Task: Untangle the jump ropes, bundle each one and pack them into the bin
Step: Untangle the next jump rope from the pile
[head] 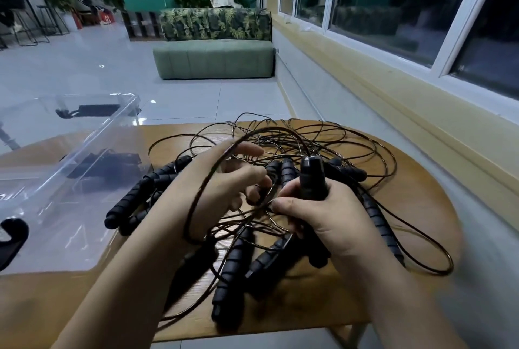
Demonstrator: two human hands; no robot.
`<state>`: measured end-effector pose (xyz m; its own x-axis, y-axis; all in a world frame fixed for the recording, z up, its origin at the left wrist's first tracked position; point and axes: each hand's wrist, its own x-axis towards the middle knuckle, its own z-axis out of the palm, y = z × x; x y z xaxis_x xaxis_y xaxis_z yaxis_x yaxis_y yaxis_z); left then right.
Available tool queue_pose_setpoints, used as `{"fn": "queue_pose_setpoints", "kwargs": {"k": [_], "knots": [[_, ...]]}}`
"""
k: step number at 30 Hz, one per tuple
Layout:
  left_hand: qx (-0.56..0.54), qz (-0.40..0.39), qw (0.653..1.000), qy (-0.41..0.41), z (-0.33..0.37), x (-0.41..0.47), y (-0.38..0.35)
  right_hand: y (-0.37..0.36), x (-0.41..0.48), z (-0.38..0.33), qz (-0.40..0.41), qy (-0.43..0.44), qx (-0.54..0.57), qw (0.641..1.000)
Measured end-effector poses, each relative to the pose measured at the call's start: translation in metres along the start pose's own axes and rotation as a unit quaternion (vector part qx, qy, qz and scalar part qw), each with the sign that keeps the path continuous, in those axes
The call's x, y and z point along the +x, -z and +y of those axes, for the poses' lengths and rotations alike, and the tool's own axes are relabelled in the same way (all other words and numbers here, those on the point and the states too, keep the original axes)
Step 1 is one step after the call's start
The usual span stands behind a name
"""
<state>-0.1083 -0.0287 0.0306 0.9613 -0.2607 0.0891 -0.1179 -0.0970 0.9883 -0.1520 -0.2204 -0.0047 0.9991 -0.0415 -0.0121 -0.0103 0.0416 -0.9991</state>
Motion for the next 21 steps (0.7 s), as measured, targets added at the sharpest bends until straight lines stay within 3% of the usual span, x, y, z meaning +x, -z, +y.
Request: {"fn": "queue_pose_setpoints", "kwargs": {"k": [2,5,10,14,17,21], "knots": [[-0.013,-0.012,1.000,0.012,0.005,-0.006,0.001,-0.002,0.001,0.000,-0.009,-0.036,0.043,0.998],[0.047,-0.015,0.999,-0.007,0.005,-0.010,0.000,-0.004,-0.002,-0.005,-0.092,-0.094,0.135,0.982],[0.121,-0.002,0.991,-0.054,-0.006,-0.011,0.002,-0.009,-0.001,-0.005,-0.139,-0.131,0.141,0.971],[0.006,0.023,0.999,-0.039,0.004,-0.018,0.004,-0.018,-0.006,0.001,-0.147,-0.154,0.093,0.973],[-0.086,0.063,0.994,0.011,0.011,-0.016,0.008,-0.027,0.002,0.002,-0.141,-0.178,-0.004,0.974],[-0.040,0.077,0.996,-0.020,0.013,-0.018,0.007,-0.022,0.001,0.002,-0.144,-0.189,-0.068,0.969]]}}
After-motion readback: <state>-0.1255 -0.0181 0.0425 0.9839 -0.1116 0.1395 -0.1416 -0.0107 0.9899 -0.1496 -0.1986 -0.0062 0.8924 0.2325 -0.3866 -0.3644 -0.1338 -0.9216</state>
